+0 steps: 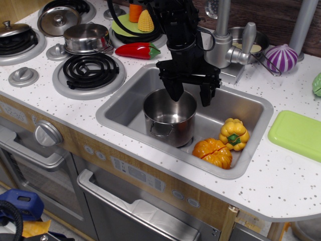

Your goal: Pick up pot from sink

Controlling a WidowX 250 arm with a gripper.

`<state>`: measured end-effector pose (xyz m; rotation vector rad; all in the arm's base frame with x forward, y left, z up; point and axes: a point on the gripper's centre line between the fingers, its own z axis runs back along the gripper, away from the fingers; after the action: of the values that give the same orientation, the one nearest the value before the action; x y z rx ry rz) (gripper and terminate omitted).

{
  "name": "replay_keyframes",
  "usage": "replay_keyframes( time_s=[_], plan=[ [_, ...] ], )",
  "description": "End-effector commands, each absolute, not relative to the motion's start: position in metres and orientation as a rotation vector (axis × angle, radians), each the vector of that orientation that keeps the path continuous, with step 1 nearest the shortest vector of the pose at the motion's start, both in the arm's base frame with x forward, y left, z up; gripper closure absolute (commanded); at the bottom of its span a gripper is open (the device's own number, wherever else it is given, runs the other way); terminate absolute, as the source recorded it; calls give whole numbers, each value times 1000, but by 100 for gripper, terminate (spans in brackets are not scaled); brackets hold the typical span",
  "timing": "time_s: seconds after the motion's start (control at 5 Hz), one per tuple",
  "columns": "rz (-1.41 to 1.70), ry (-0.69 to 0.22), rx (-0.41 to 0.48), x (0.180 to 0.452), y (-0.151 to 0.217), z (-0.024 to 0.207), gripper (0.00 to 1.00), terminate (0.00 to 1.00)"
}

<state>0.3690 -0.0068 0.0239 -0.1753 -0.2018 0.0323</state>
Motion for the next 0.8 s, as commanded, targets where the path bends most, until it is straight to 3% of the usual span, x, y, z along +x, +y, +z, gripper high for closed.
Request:
replay_keyframes(
  time_s=[0.0,0.6],
  plan=[
    [32,-202,-175,369,-7,24,0,0],
    [112,-274,-220,371,2,0,0,0]
  ],
)
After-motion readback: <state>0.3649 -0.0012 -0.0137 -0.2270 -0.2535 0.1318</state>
